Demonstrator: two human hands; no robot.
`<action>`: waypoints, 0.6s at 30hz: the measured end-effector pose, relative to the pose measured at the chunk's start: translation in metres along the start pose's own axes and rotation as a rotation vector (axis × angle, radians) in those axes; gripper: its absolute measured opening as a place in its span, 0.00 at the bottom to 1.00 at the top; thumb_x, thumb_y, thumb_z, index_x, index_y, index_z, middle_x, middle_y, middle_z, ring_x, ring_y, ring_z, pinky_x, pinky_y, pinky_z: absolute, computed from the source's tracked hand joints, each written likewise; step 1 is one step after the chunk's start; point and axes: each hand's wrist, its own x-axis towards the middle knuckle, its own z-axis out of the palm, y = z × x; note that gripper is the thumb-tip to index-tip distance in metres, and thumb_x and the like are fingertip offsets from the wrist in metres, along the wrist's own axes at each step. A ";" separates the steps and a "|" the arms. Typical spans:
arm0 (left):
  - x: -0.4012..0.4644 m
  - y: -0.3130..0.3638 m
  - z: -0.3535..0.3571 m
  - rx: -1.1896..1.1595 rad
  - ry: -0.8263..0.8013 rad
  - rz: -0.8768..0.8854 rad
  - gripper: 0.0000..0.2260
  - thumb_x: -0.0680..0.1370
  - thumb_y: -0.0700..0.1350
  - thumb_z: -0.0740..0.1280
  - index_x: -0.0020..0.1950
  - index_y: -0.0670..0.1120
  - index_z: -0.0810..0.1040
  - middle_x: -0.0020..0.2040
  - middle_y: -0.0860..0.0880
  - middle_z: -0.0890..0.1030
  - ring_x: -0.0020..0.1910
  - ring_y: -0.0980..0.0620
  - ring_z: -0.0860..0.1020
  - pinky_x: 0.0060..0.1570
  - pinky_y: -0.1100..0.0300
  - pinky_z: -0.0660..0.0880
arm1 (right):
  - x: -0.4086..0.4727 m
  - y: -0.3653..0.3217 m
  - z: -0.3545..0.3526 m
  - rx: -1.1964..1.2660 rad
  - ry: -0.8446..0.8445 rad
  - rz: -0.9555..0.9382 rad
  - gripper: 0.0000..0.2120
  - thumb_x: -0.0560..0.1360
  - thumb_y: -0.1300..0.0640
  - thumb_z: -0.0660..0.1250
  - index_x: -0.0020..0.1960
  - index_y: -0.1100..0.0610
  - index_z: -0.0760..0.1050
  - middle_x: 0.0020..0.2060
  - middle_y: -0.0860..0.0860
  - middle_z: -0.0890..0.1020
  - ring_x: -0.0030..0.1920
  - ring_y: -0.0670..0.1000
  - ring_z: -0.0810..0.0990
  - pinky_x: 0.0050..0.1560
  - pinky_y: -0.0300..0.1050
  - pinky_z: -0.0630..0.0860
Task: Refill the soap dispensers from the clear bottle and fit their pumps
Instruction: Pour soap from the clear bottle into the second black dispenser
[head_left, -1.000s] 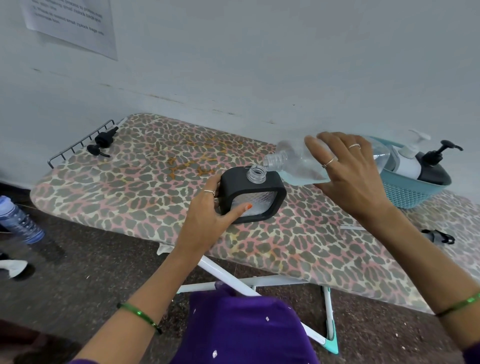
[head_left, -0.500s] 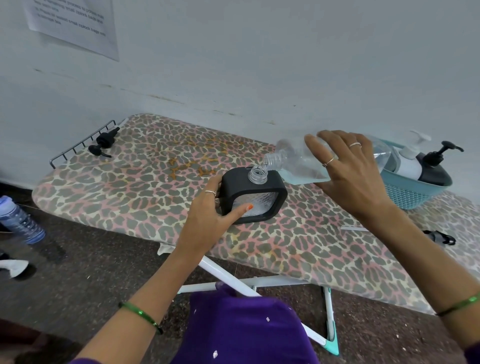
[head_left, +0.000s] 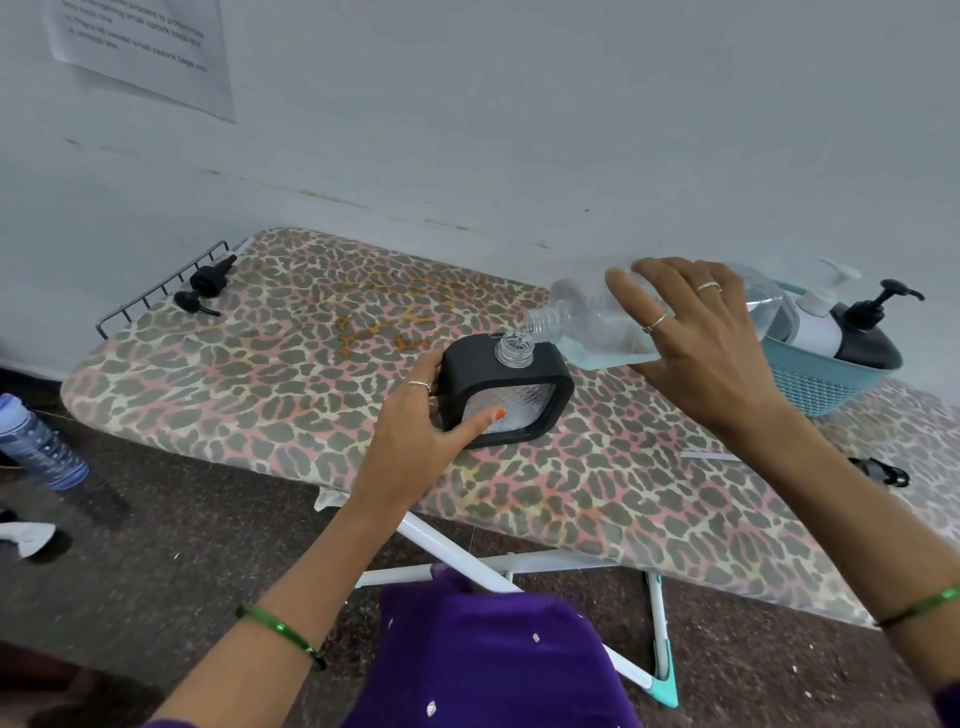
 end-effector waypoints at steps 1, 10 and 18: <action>0.000 0.001 0.000 0.000 -0.001 0.001 0.31 0.71 0.52 0.75 0.70 0.47 0.68 0.55 0.55 0.77 0.54 0.58 0.77 0.50 0.73 0.75 | 0.000 0.000 0.000 0.003 -0.001 0.000 0.39 0.61 0.71 0.73 0.67 0.55 0.63 0.59 0.60 0.76 0.58 0.63 0.74 0.57 0.60 0.67; 0.001 0.001 0.000 0.002 0.004 0.011 0.31 0.71 0.51 0.75 0.70 0.46 0.69 0.54 0.56 0.76 0.51 0.61 0.76 0.49 0.74 0.74 | 0.001 0.002 0.000 0.002 0.010 -0.003 0.39 0.61 0.69 0.74 0.67 0.55 0.63 0.59 0.60 0.76 0.58 0.62 0.74 0.57 0.60 0.67; 0.001 0.000 0.000 0.015 -0.002 0.015 0.31 0.70 0.54 0.74 0.70 0.47 0.69 0.54 0.56 0.77 0.52 0.61 0.77 0.50 0.72 0.75 | 0.000 0.003 0.001 0.000 0.019 -0.005 0.39 0.61 0.69 0.75 0.67 0.55 0.63 0.59 0.60 0.76 0.58 0.62 0.73 0.57 0.59 0.67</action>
